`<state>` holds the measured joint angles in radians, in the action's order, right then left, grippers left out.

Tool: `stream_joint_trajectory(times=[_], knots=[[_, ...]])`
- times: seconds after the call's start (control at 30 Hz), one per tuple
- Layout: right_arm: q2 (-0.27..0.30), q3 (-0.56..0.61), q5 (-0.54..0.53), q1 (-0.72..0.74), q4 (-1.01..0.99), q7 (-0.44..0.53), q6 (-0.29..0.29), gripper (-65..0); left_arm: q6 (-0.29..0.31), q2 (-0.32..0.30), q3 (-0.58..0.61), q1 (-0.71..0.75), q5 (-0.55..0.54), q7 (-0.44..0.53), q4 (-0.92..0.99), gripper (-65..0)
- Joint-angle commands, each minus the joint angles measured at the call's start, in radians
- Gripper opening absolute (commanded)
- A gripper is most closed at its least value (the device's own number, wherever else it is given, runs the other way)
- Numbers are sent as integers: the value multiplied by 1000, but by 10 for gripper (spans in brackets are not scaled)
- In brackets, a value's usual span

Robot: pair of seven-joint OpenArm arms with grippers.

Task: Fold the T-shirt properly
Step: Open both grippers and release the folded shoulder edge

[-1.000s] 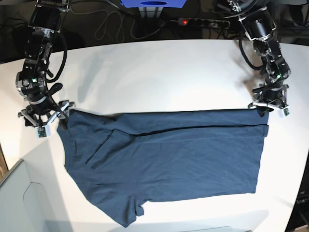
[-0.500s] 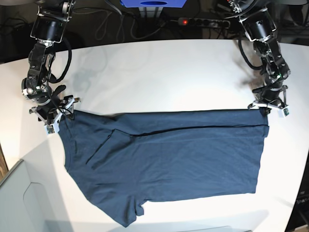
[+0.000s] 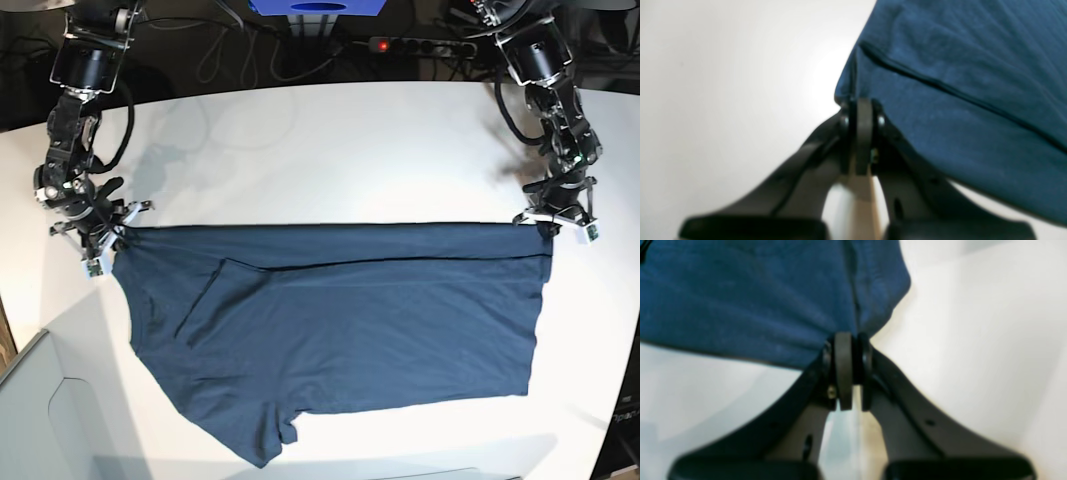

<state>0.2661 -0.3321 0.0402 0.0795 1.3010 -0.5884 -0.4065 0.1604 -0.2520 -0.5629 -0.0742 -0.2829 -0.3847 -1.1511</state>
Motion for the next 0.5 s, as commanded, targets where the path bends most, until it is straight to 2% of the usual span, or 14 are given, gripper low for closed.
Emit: stream_joint_trajectory(times=[0.0, 0.13, 0.33, 0.47], knots=[[17, -11, -3, 16, 30, 11, -13, -648, -6, -16, -3, 3, 7, 3, -36, -650], [46, -14, -3, -22, 102, -6, -76, -648, -9, -13, 2, 64, 3, 2, -143, -650], [48, -14, -3, -83, 274, -54, -78, -648, -11, -7, -1, 164, 0, 2, -272, -650], [46, -8, -3, -80, 360, -94, -78, -648, -11, -7, -4, 173, 0, 2, -313, -650]])
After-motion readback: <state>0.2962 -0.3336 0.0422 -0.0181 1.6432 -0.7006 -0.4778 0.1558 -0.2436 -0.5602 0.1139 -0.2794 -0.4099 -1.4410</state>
